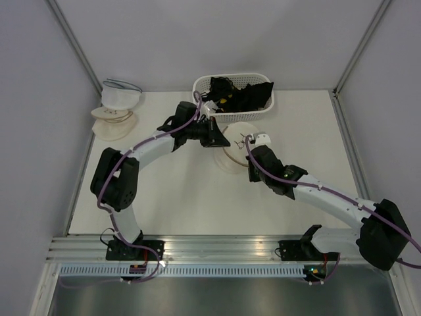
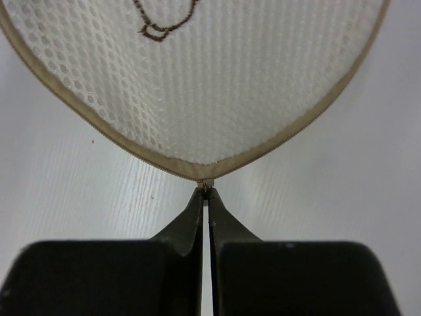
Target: Unzip the laundry bag and remove the bra
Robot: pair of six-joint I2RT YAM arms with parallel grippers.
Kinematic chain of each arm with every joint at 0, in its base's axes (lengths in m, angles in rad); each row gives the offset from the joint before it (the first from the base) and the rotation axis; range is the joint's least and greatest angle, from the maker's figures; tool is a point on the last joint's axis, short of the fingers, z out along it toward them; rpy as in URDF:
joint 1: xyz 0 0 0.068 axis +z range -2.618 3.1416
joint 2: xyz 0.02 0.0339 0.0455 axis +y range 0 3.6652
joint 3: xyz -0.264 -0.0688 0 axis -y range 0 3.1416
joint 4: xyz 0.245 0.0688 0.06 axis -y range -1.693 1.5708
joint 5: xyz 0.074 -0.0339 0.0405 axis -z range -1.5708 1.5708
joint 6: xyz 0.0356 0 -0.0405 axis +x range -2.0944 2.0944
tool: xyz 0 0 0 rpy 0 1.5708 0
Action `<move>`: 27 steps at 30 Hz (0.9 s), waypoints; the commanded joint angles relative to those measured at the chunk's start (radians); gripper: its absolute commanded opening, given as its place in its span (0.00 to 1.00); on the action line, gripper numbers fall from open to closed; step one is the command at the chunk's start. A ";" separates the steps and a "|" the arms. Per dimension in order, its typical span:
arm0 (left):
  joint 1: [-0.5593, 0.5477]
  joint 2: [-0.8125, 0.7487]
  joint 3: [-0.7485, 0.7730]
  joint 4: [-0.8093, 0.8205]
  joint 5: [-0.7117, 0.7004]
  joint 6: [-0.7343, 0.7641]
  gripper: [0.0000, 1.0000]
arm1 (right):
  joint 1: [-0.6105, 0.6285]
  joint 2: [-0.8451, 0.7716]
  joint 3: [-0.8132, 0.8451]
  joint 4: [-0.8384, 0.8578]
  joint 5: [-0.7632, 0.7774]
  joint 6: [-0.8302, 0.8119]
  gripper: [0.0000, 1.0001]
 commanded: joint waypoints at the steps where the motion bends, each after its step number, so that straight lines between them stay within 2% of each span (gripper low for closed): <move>1: 0.014 0.043 0.068 -0.025 0.027 0.097 0.17 | 0.003 0.007 -0.030 0.017 -0.107 -0.018 0.00; 2: 0.014 0.040 0.060 -0.026 0.006 0.082 0.40 | 0.001 0.013 -0.033 0.026 -0.119 -0.012 0.01; 4: 0.014 0.023 0.034 -0.028 -0.030 0.063 0.59 | 0.001 0.040 -0.040 0.055 -0.141 -0.008 0.00; 5: 0.012 -0.011 -0.010 -0.030 -0.094 0.035 0.74 | 0.003 0.056 -0.045 0.066 -0.163 -0.002 0.00; 7: 0.012 -0.058 -0.097 -0.030 -0.201 0.005 0.89 | 0.003 0.076 -0.050 0.101 -0.200 0.005 0.01; 10: 0.011 -0.178 -0.225 0.001 -0.275 -0.070 0.94 | 0.003 0.109 -0.053 0.149 -0.245 0.008 0.00; 13: -0.006 -0.279 -0.346 0.096 -0.269 -0.159 0.97 | 0.003 0.115 -0.063 0.217 -0.329 0.006 0.00; 16: -0.052 -0.322 -0.401 0.131 -0.266 -0.220 0.98 | 0.003 0.115 -0.070 0.277 -0.407 0.000 0.00; 23: -0.144 -0.296 -0.429 0.230 -0.281 -0.302 0.99 | 0.001 0.110 -0.073 0.321 -0.487 -0.006 0.00; 27: -0.166 -0.264 -0.415 0.227 -0.295 -0.302 0.93 | 0.001 0.087 -0.080 0.316 -0.483 -0.006 0.00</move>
